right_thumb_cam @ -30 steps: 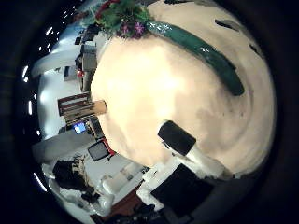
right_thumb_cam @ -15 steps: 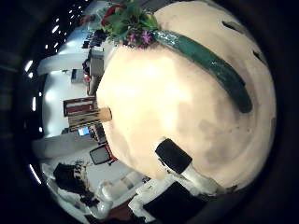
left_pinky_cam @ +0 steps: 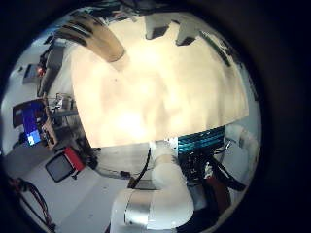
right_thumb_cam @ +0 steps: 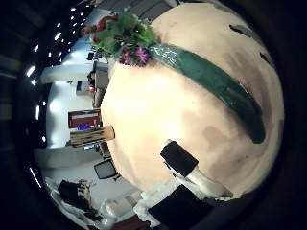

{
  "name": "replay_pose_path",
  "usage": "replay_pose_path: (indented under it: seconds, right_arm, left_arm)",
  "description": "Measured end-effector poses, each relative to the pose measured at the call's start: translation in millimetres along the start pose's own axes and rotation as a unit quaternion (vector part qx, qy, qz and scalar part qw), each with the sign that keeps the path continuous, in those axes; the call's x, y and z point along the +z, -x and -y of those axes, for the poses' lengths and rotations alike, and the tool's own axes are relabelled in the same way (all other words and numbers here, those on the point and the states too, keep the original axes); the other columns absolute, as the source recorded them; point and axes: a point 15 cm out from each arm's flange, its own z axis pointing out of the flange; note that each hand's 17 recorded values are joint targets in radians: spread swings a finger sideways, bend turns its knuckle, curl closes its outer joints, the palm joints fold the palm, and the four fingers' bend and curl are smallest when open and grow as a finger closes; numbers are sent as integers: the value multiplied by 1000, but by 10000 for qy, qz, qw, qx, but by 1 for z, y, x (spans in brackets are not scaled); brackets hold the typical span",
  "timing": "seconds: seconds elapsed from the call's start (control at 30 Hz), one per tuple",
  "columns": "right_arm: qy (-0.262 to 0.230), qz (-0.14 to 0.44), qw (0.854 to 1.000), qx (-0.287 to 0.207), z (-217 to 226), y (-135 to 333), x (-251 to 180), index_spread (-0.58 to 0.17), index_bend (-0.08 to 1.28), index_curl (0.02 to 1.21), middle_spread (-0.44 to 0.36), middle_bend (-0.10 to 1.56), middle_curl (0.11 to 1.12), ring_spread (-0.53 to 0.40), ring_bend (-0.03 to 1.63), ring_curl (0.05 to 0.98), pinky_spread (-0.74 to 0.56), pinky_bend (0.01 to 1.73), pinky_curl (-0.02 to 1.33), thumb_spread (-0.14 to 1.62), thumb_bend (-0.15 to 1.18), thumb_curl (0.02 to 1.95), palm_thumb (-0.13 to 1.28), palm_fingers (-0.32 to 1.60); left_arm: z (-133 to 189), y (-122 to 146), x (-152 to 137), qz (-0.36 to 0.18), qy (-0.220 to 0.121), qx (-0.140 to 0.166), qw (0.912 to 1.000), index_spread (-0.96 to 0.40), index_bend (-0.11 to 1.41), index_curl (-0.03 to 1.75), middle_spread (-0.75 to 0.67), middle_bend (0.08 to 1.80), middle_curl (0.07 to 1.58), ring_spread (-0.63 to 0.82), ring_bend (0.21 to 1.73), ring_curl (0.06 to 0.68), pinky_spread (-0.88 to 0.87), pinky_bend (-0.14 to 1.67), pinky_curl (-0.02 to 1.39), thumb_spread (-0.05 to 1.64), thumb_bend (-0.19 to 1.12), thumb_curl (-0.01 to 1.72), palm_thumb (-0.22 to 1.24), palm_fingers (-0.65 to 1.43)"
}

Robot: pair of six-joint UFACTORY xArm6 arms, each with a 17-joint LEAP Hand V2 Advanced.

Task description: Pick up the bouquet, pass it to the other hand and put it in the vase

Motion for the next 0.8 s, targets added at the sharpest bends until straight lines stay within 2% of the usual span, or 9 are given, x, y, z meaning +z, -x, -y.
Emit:
replay_pose_path:
  seconds: [0.03, 0.2, 0.47, 0.6, 0.7, 0.8]
  right_arm:
    - [29, -5, 10000, 10, 0, -1, 3, -120, 116, 203, 213, 384, 350, 124, 807, 209, 351, 875, 209, 1086, -29, 348, 506, 39]
    - [92, -17, 9999, 35, 0, -3, 10, -102, 145, 212, 209, 382, 345, 124, 803, 209, 348, 865, 207, 1075, -27, 345, 497, 47]
    - [82, -27, 9999, -87, 0, 7, 11, -98, 179, 266, 202, 430, 348, 110, 771, 193, 330, 732, 169, 1067, -24, 345, 500, 165]
    - [51, -28, 9999, -140, 8, 13, 12, -72, 163, 281, 214, 438, 347, 118, 763, 189, 314, 689, 161, 1063, -25, 345, 505, 195]
    - [94, -34, 9998, -153, 11, 15, 17, -80, 158, 281, 178, 454, 349, 108, 765, 186, 291, 649, 158, 1059, -24, 349, 514, 216]
    - [113, -48, 9998, -185, 14, 19, 20, -82, 172, 288, 175, 459, 349, 98, 755, 182, 281, 627, 156, 1054, -24, 352, 523, 235]
  left_arm:
    - [0, 0, 0, 1, -10, -3, 10000, 260, 175, 337, 361, 234, 338, 570, 440, 202, 563, 189, 268, 954, -28, 301, 433, 166]
    - [1, 0, -1, -4, -20, 5, 10000, 258, 174, 337, 359, 240, 339, 576, 438, 201, 563, 188, 268, 954, -28, 301, 433, 168]
    - [1, 0, 0, -5, 4, 1, 10000, 260, 168, 336, 359, 248, 342, 582, 435, 199, 563, 183, 267, 954, -28, 302, 433, 175]
    - [1, -1, -1, -5, 0, 3, 10000, 260, 176, 338, 365, 223, 335, 581, 442, 202, 563, 190, 270, 954, -28, 302, 433, 164]
    - [1, 0, -1, -9, 6, -7, 10000, 262, 173, 337, 356, 241, 339, 581, 437, 201, 563, 187, 268, 954, -28, 302, 433, 169]
    - [1, 0, -1, -11, 8, -11, 10000, 266, 172, 337, 359, 237, 338, 581, 437, 201, 563, 186, 268, 954, -28, 302, 433, 169]
